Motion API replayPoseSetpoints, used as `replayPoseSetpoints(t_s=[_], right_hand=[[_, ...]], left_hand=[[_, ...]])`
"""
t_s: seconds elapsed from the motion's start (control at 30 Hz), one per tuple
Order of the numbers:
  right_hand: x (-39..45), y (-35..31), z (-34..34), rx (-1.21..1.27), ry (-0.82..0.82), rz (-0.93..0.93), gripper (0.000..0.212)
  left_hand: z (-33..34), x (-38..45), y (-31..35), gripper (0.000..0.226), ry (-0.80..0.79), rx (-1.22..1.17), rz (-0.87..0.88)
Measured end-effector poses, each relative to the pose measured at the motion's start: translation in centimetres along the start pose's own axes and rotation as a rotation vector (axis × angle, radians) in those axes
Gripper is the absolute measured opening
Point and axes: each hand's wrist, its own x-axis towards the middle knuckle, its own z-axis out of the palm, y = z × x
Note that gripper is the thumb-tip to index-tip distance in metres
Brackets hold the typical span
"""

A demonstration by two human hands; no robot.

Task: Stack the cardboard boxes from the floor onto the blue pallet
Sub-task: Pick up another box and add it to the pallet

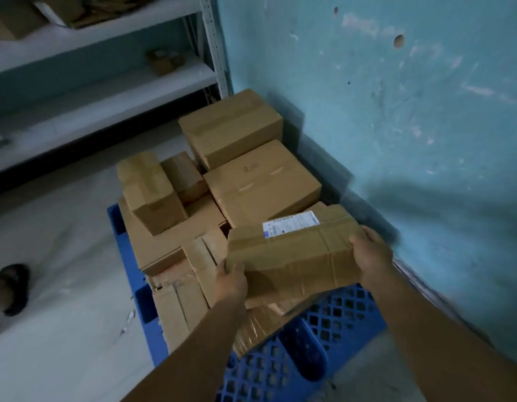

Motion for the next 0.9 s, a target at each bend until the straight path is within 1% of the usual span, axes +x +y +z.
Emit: replayPoseSetpoints(t_s=[0.07, 0.1, 0.23, 0.33, 0.47, 0.57, 0.73, 0.9], right_hand=[[4.0, 0.3, -0.2, -0.055, -0.045, 0.014, 0.021], [5.9, 0.6, -0.1, -0.079, -0.059, 0.018, 0.02], [12.4, 3.0, 1.2, -0.141, -0.143, 0.021, 0.035], [15.5, 4.8, 2.5, -0.225, -0.176, 0.032, 0.044], [18.8, 6.9, 4.0, -0.368, -0.181, 0.047, 0.05], [20.8, 8.3, 5.0, -0.44, -0.212, 0.035, 0.052], [21.9, 9.1, 6.3, -0.486, -0.235, 0.026, 0.043], [21.7, 9.0, 6.7, -0.491, -0.239, 0.002, 0.047]], left_hand=[[2.9, 1.5, -1.1, 0.046, 0.01, -0.011, -0.021], [4.2, 2.1, -1.6, 0.047, 0.018, -0.015, -0.033], [8.0, 5.1, -3.7, 0.04, 0.105, 0.009, -0.028], [9.3, 7.5, -5.2, 0.046, 0.175, 0.041, -0.048], [10.6, 10.1, -6.5, 0.053, 0.176, 0.037, -0.077], [11.0, 11.7, -7.2, 0.062, 0.168, 0.045, -0.08], [11.4, 13.5, -8.5, 0.057, 0.175, 0.037, -0.091], [11.4, 13.6, -9.0, 0.059, 0.146, 0.025, -0.087]])
